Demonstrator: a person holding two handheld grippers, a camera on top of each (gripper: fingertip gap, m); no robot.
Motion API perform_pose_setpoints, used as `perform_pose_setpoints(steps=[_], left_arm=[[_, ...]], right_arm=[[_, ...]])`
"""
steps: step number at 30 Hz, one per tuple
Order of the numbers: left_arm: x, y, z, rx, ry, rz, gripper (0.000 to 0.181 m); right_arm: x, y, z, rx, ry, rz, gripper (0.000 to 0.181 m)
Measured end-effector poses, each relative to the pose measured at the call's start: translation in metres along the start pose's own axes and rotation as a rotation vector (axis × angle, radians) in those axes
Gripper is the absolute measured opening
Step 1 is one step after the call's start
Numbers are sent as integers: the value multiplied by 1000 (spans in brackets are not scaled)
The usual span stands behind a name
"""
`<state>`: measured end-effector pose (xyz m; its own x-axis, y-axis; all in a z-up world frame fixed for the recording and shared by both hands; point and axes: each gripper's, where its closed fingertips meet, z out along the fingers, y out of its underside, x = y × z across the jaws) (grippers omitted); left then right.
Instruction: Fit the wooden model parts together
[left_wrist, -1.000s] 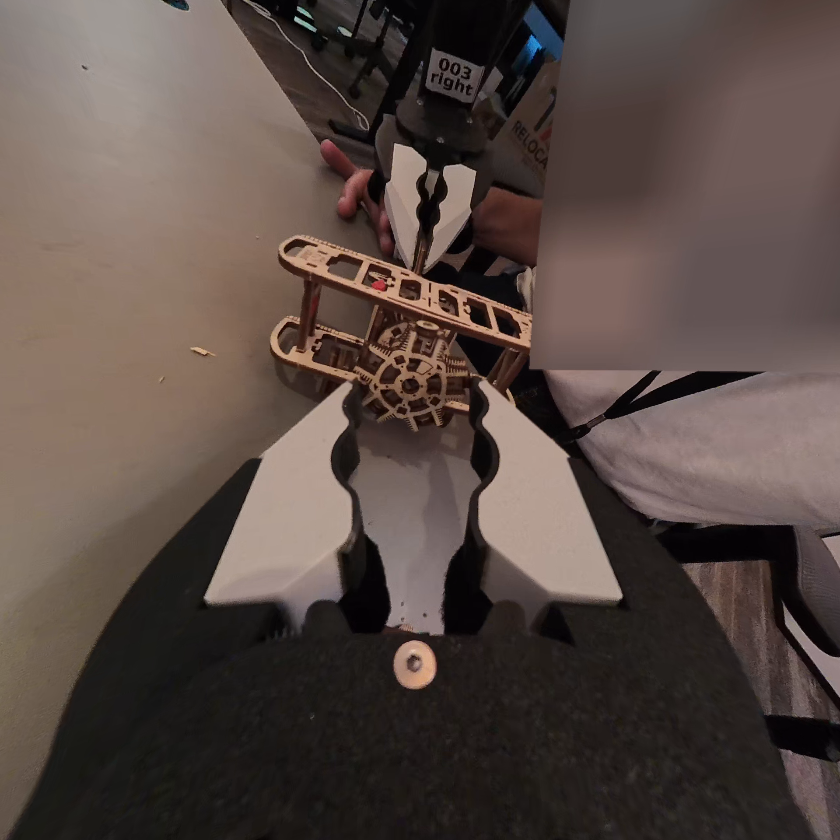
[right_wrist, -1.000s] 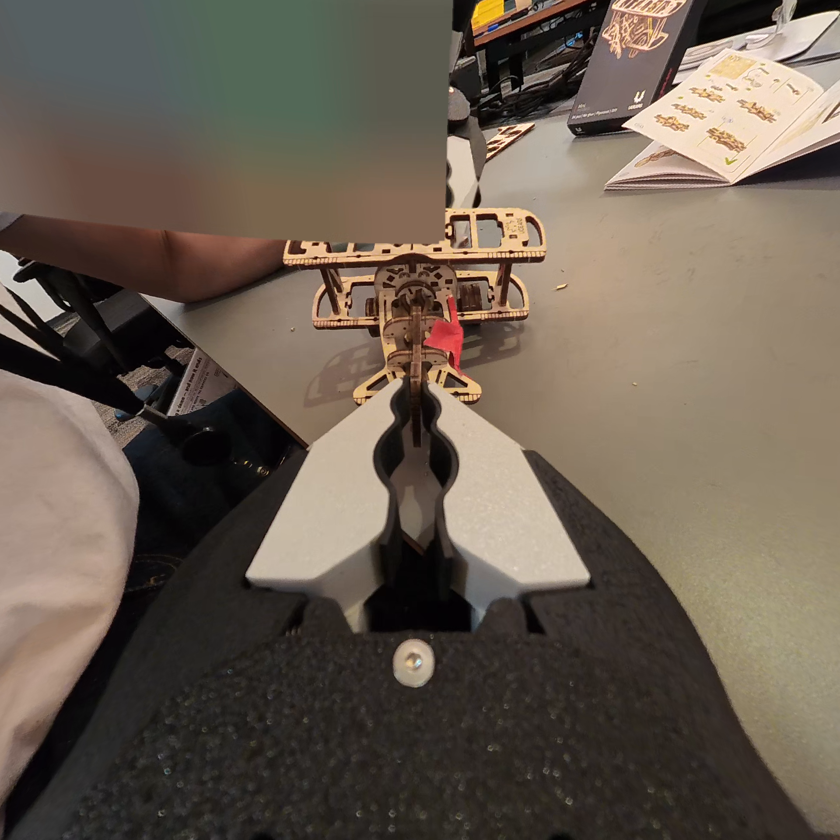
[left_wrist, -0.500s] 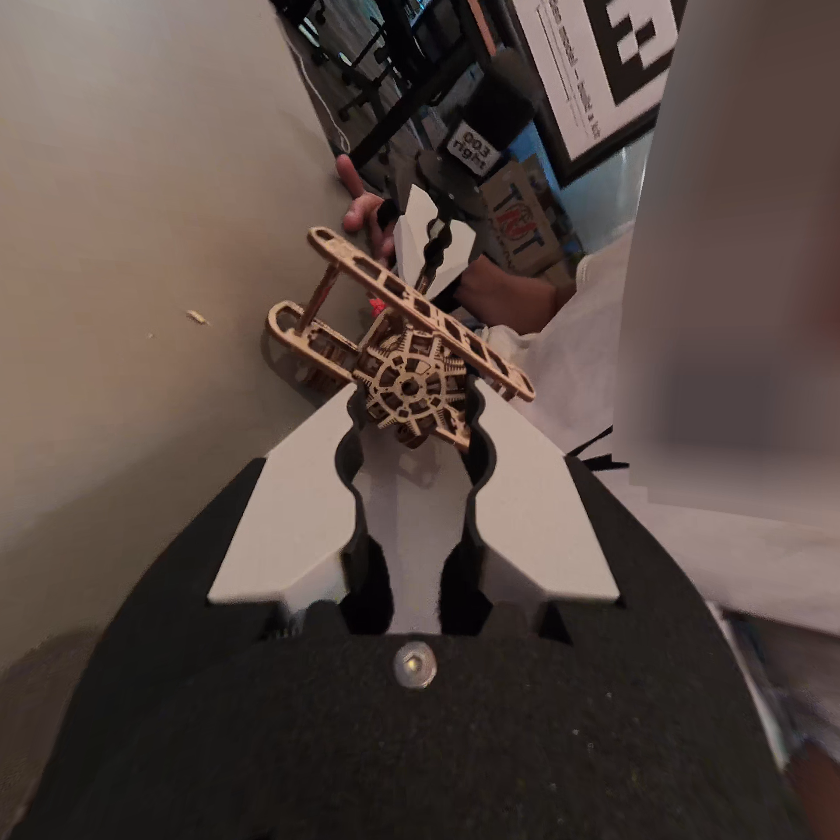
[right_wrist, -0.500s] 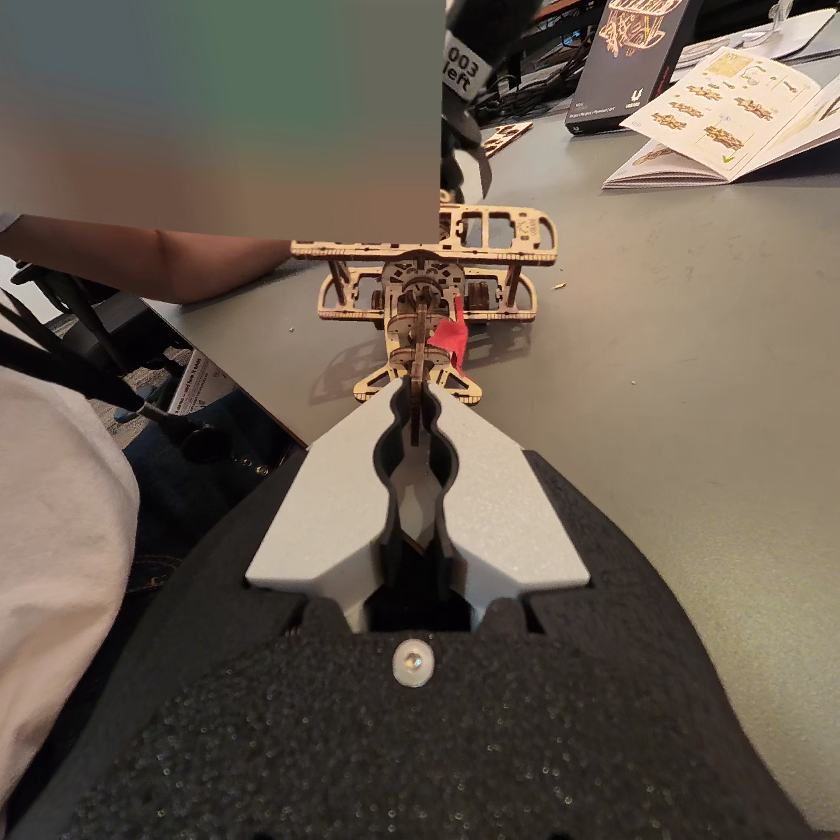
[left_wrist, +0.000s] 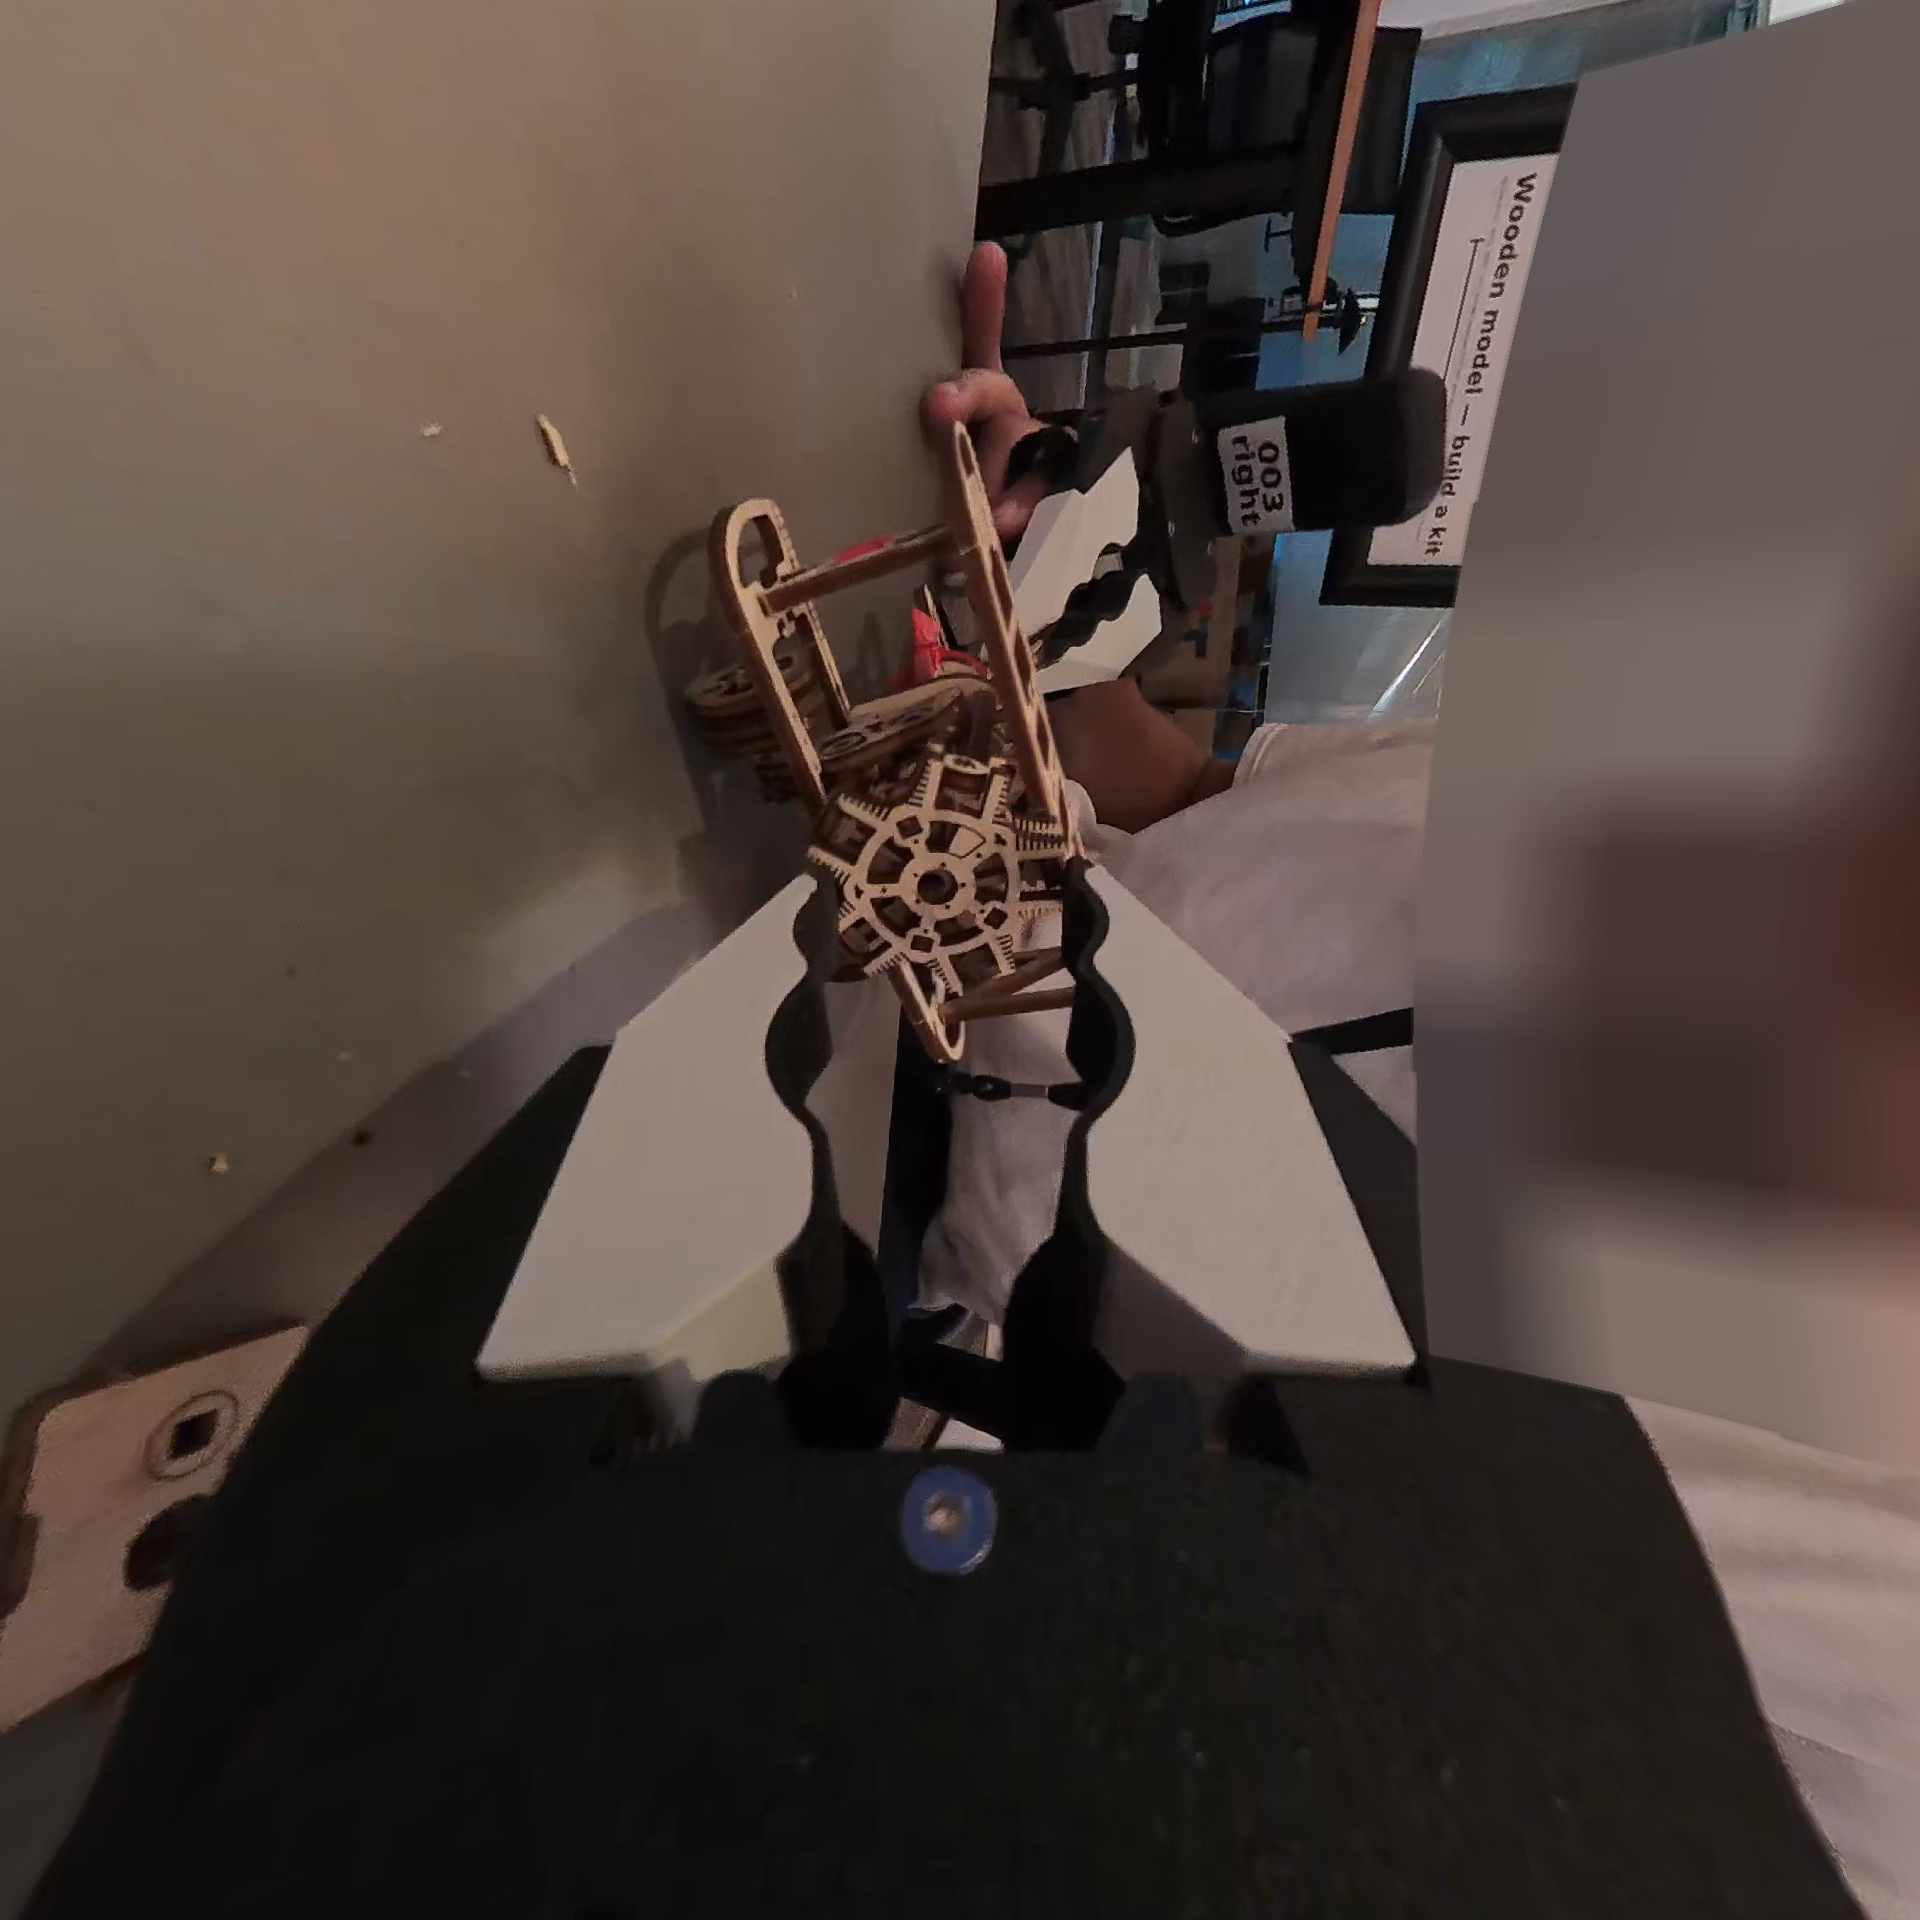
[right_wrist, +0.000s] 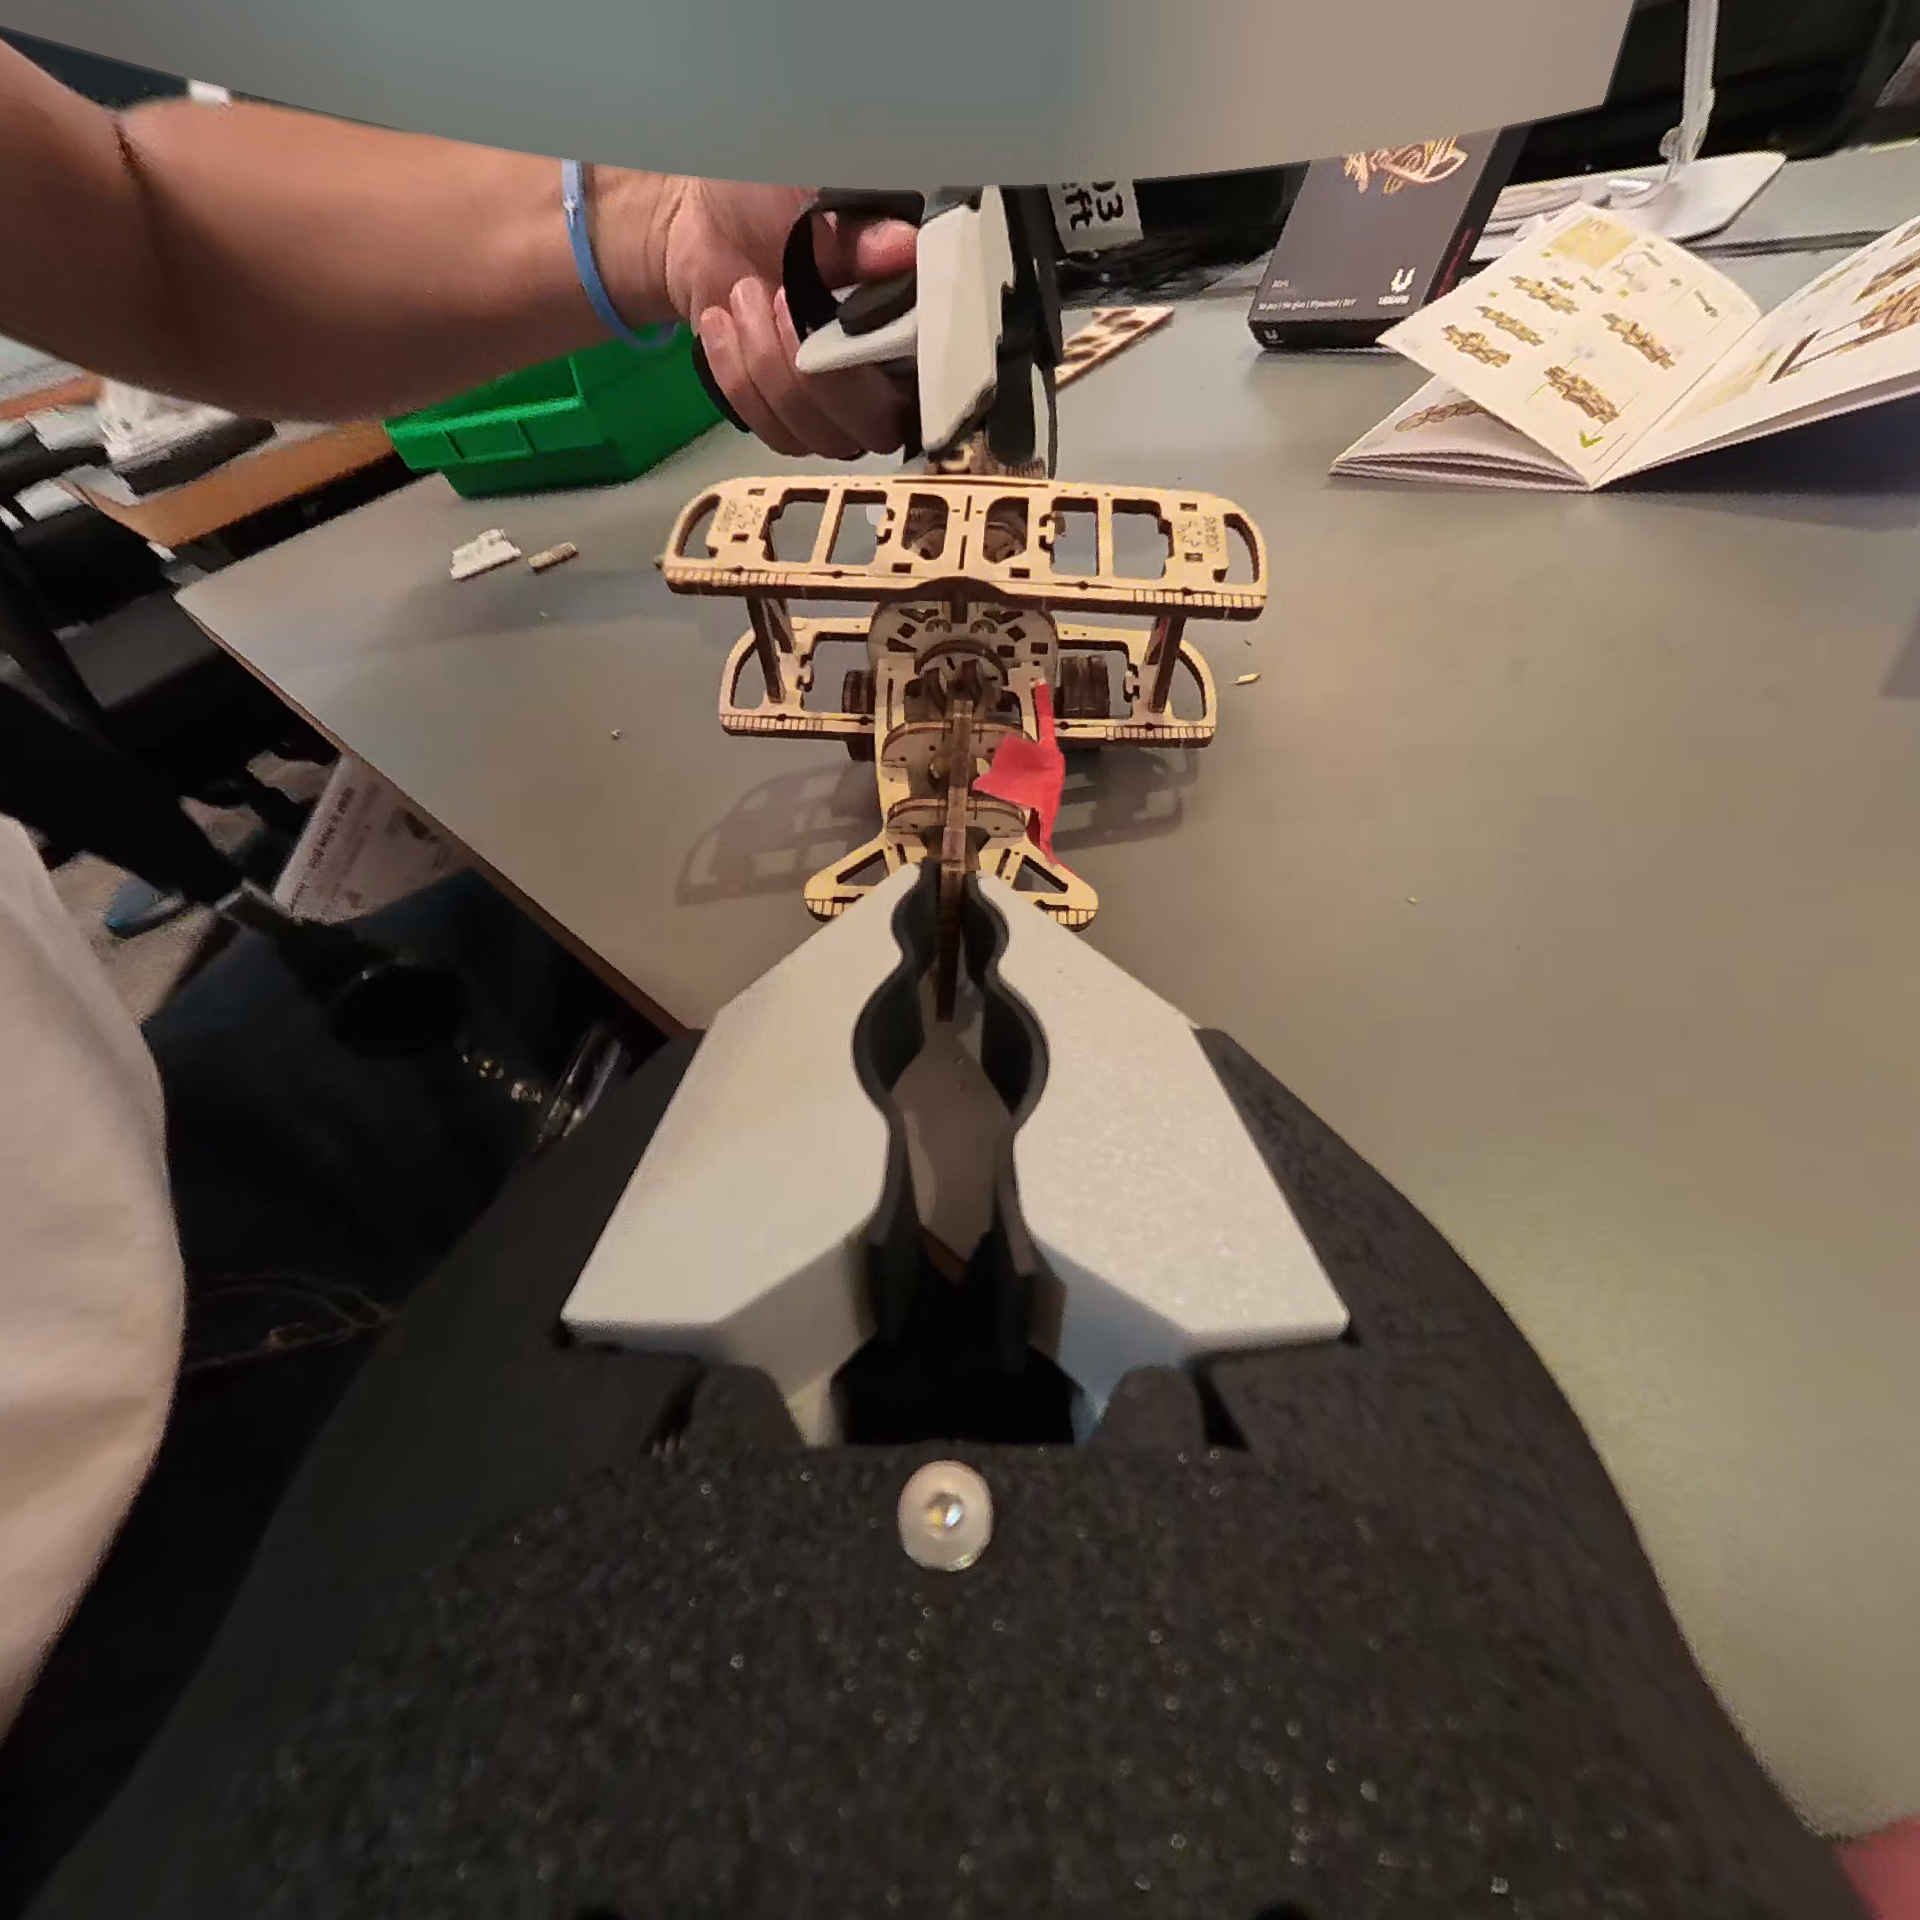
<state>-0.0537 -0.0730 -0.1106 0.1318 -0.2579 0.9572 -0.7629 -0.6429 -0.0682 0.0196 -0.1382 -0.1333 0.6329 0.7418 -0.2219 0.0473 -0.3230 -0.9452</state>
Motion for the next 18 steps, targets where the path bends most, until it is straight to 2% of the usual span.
perform_pose_setpoints(steps=[6,13,18], left_arm=[[-2,7,1,-53,-22,16,40],[-3,18,2,-123,-70,147,40],[-3,22,3,-129,-44,156,40]], right_arm=[[2,-1,0,9,-8,50,2],[2,-1,0,8,-15,76,2],[2,-2,0,1,-17,96,3]])
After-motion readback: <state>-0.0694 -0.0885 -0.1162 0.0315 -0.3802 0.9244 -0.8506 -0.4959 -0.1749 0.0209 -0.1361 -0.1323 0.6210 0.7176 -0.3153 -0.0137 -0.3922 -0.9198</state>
